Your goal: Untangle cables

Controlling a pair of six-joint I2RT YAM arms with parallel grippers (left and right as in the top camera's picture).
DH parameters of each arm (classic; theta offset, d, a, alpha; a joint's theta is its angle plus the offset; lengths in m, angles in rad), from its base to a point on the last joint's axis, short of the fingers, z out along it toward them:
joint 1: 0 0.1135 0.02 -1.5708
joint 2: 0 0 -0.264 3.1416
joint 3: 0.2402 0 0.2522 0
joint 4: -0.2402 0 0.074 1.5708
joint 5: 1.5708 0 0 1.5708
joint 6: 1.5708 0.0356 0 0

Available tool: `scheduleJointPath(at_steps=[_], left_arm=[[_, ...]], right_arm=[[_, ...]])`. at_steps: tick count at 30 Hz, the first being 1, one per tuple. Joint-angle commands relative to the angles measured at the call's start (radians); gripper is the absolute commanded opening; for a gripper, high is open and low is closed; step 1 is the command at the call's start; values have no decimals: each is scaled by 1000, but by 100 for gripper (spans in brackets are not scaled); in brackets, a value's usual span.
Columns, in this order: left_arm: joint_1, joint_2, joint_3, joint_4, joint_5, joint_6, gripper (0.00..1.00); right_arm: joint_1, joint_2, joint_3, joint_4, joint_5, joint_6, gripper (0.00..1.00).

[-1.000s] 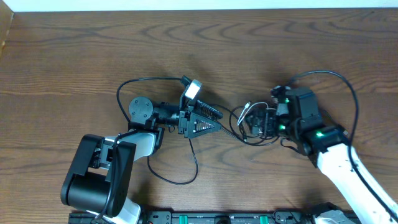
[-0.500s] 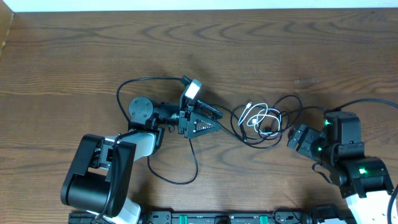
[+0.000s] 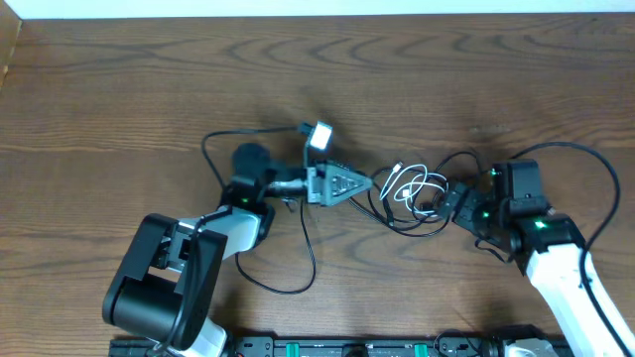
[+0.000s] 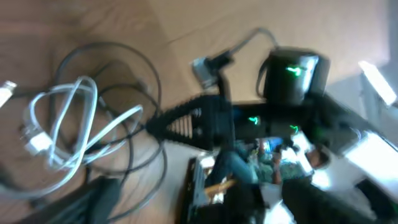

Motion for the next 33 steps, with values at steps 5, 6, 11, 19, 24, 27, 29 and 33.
scheduleJointPath(at_steps=[5, 6, 11, 19, 24, 27, 29, 33], left_arm=[[-65, 0, 133, -507, -362, 344, 86], [-79, 0, 153, -564, -398, 370, 87], [-177, 0, 251, -818, -585, 544, 87], [-338, 0, 281, -980, -900, 792, 95], [-389, 0, 281, -962, -1071, 807, 95], [-410, 0, 281, -906, -1085, 846, 89], [-416, 0, 281, -874, -1085, 845, 80], [-420, 1, 281, -841, -1085, 845, 75]], right_arm=[[8, 9, -5, -84, -51, 19, 95], [8, 0, -5, -98, -51, 10, 96], [6, -57, -5, -164, -43, -3, 96], [-47, -193, -5, -244, -5, -33, 99], [-135, -319, -4, -305, -2, -71, 99], [-166, -385, -5, -331, -2, -79, 99], [-170, -413, -5, -340, -2, -78, 99], [-170, -433, -5, -349, -14, -78, 99]])
